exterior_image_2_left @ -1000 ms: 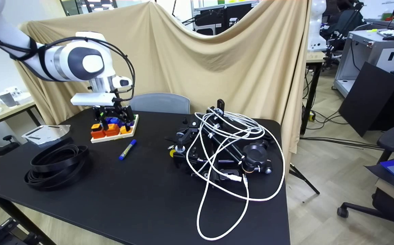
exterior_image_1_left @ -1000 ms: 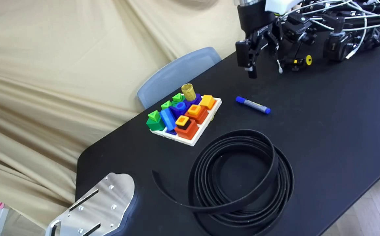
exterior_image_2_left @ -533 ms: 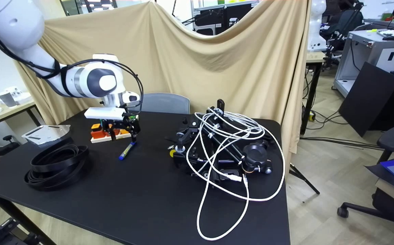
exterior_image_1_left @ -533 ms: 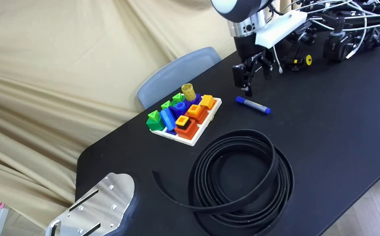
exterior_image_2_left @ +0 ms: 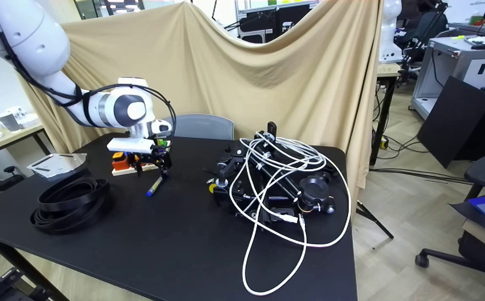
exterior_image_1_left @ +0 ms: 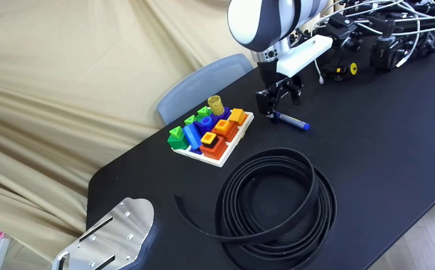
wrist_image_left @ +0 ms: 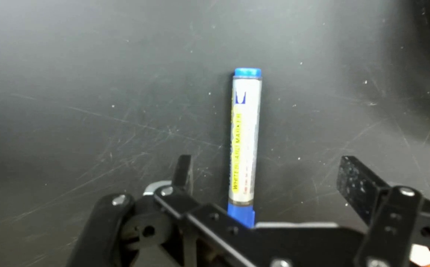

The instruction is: Pick up the pen from the table and slightly move it backwards.

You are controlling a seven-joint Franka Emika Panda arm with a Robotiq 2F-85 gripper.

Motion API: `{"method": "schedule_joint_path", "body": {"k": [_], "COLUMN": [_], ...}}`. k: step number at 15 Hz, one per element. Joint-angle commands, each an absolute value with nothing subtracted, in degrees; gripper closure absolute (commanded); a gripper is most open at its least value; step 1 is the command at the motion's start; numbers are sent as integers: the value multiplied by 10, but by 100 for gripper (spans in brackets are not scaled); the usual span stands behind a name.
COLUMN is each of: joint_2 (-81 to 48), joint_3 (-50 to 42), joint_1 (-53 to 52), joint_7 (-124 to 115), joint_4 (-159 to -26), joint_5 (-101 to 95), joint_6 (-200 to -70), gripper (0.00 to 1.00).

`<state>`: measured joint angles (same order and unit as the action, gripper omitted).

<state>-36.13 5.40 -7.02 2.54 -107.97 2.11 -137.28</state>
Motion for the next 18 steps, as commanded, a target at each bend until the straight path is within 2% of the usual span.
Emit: {"method": "schedule_joint_path", "body": {"k": [1, 2, 4, 8, 14, 16, 18], "joint_2": [-390, -394, -401, -410, -403, -389, -368], "joint_3": [45, 45, 44, 44, 45, 43, 41], "joint_1": [-79, -79, -79, -76, -75, -78, -80], "joint_7": [-6, -7, -9, -11, -10, -14, -20], "joint_4": [-1039, -1034, -1026, -1015, -1017, -1030, -1049], "joint_5": [12, 13, 12, 16, 18, 15, 12], "joint_6": [-1349, -1349, -1346, -1337, -1332, -1331, -1326], "gripper": [1, 26, 30, 60, 99, 95, 95]}}
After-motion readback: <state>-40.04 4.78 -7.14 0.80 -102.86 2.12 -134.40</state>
